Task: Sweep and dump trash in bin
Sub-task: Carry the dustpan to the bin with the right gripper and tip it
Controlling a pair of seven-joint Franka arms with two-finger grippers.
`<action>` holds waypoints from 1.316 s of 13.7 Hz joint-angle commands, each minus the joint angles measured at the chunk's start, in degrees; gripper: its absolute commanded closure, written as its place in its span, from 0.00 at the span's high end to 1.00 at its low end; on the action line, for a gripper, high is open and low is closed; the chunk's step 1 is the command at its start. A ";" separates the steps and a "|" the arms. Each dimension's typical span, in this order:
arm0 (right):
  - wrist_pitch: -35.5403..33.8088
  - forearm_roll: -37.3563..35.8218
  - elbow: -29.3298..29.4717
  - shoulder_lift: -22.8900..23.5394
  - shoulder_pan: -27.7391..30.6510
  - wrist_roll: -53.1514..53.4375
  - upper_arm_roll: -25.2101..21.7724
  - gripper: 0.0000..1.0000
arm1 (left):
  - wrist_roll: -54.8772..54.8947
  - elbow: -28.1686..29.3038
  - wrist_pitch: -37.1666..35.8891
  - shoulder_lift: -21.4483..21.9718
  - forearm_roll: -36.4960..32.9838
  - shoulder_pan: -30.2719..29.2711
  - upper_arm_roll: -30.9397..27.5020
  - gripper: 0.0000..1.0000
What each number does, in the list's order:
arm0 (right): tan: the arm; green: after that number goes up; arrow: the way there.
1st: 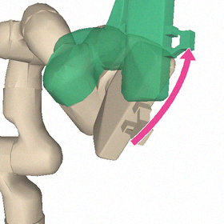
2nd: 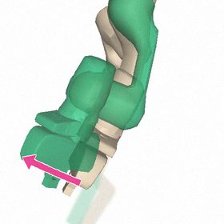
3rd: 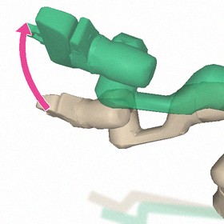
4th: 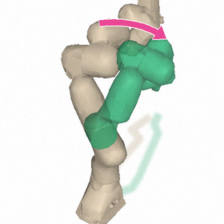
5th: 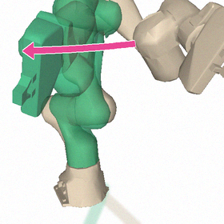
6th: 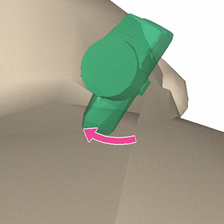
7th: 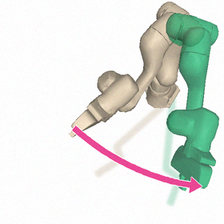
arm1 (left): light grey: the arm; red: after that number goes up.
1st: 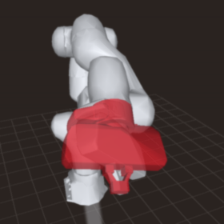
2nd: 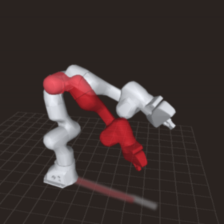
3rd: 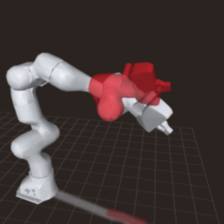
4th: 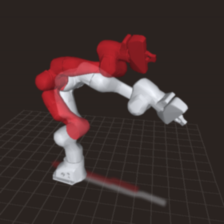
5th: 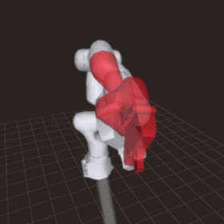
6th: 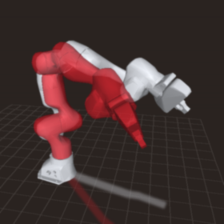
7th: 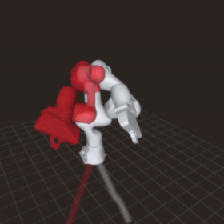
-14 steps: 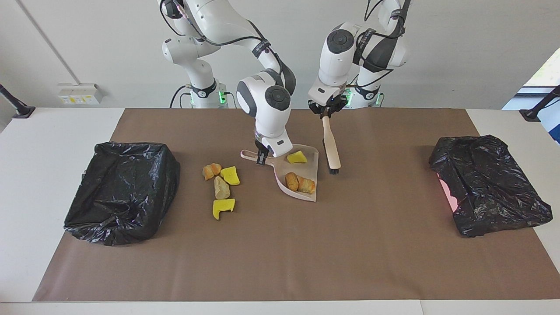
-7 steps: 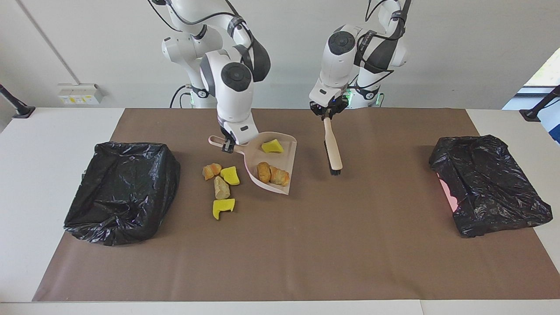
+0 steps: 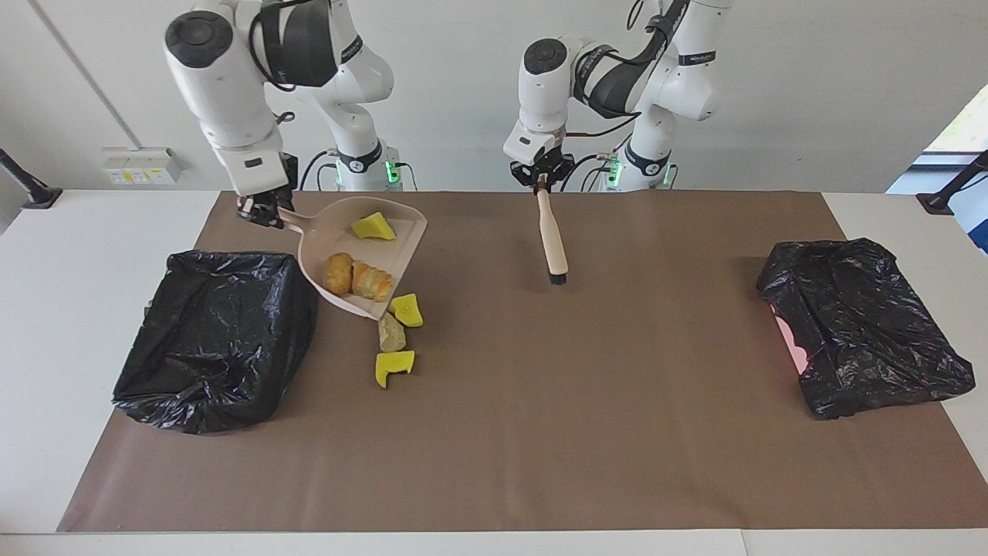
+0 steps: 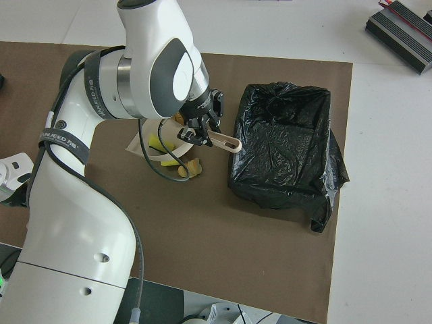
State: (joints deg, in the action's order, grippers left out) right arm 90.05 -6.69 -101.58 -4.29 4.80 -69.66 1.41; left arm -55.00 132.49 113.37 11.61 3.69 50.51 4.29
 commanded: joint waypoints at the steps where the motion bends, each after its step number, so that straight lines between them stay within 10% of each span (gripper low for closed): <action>1: 2.65 -3.83 2.43 1.47 8.27 -4.33 0.61 0.00 | -4.05 4.43 4.22 2.01 -1.14 4.32 -0.78 0.00; 18: 24.21 -44.27 1.82 10.71 9.27 -29.30 -0.44 0.00 | -8.10 11.30 14.16 0.96 -0.70 11.10 -0.69 0.00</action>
State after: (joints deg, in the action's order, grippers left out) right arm 113.40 -47.14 -99.23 6.90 14.74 -97.14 0.70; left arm -62.34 142.13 126.19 11.58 3.68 60.29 4.52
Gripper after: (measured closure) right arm 0.678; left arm 0.727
